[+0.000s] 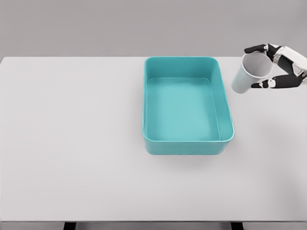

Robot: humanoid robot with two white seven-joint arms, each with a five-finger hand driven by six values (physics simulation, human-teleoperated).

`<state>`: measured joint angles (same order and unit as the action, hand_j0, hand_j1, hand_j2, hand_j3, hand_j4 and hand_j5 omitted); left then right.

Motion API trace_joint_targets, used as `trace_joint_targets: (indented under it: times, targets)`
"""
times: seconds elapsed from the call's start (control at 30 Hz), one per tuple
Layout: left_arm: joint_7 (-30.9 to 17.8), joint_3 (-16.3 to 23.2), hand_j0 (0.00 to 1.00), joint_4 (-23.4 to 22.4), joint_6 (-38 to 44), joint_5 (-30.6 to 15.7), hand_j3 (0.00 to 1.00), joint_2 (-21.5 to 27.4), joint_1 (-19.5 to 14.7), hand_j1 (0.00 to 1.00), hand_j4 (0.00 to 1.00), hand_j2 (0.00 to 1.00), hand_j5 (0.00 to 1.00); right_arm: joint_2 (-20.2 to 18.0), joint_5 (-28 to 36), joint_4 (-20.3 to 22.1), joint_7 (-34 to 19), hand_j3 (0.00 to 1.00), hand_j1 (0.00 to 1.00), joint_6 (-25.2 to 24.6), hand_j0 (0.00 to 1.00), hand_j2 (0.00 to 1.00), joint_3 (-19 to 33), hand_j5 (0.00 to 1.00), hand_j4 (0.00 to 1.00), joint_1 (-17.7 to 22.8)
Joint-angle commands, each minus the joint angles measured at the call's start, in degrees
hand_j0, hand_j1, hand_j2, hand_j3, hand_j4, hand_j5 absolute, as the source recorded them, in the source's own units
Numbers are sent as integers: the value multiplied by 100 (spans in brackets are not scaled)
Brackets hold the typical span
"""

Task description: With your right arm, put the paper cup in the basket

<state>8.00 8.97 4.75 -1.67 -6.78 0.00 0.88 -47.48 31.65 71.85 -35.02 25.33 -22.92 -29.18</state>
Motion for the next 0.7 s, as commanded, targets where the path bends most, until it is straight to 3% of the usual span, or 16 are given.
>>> trace_joint_targets:
  times: [0.0,0.5,0.67]
  targets:
    - [0,0,100,0,0,1,100,0,0,100,100,100,100,-7,35,224,2,74,74,-19,74,74,16,74,74,0]
    - [0,0,100,0,0,1,100,0,0,100,100,100,100,230,-264,1278,2,73,73,-37,73,73,-72,73,73,-35]
    - [0,0,100,0,0,1,100,0,0,100,100,100,100,397,-738,1445,2,73,73,-37,73,73,-116,73,73,-35]
